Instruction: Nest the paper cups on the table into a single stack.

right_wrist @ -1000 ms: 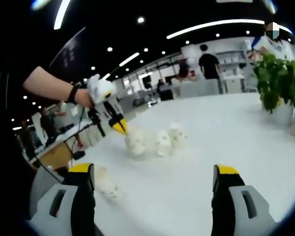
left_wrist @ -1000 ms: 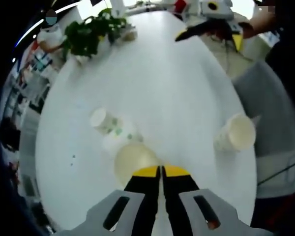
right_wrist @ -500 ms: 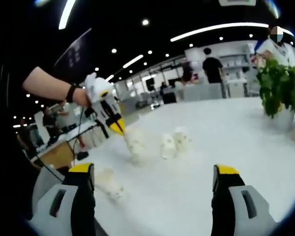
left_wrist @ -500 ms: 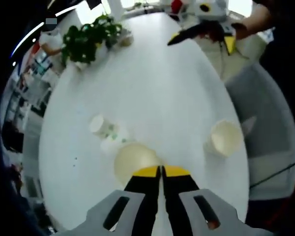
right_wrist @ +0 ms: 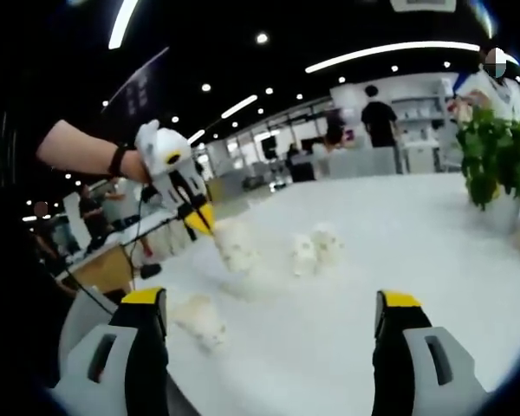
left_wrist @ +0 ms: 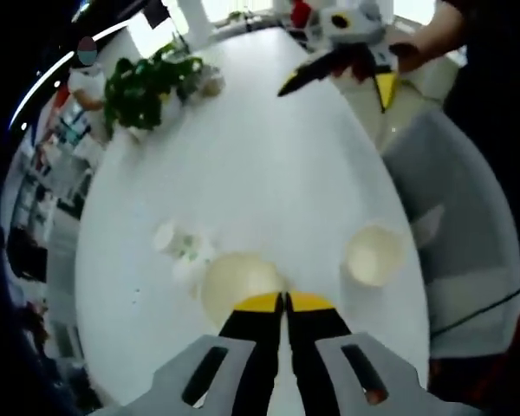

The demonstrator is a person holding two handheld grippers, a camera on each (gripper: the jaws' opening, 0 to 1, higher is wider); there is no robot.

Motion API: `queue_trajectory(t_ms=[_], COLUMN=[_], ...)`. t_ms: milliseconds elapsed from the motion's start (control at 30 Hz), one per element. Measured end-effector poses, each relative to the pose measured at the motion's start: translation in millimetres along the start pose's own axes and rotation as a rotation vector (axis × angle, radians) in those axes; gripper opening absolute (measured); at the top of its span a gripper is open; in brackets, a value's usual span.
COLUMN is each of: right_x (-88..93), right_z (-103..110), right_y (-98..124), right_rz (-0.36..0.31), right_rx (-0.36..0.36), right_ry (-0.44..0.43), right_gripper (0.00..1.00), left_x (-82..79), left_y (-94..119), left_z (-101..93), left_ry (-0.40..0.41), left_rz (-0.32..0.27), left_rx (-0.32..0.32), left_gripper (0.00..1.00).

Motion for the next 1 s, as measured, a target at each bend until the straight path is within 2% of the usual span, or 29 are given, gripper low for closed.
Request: queue_trajectory(t_ms=[167, 600, 667, 733, 1000], right_x=[-0.4, 1.5, 1.5, 2.2, 0.2], right_z=[4, 9, 10, 10, 11], right_y=[-3, -8, -8, -10, -9], right_rz=[0.001, 0.006, 0.006, 0.005, 0.002], right_rx=[-0.006, -0.018, -0.019, -0.019, -0.019], right_ry=[0.006, 0.004, 0.002, 0.0, 0.006], right_gripper=[0.98, 0.98, 0.98, 0.98, 0.98], left_x=[-8.1, -15.8, -16.0, -17.8, -20.6], left_y=[9, 21, 23, 26, 36], left_z=[-8.0, -23.2, -23.4, -25.6, -32.6], left_ry=[-0.058, -0.091, -0.074, -0.075, -0.074], left_rz=[0.0, -0.008, 0.005, -0.015, -0.027], left_rx=[-0.028, -0.033, -0.032, -0.032, -0.045], left_gripper=[0.0, 0.0, 0.0, 0.0, 0.0])
Point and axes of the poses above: the point that each gripper's makers call its tool centre point, and the gripper's own axes: y roughly backward along the fingers, z roughly to its left, x roughly out of its underside, the point moved 10 cm from there along y, roughly backward along the fingers, and after that the axes turned 9 degrees about z, right-handed, at the moved point
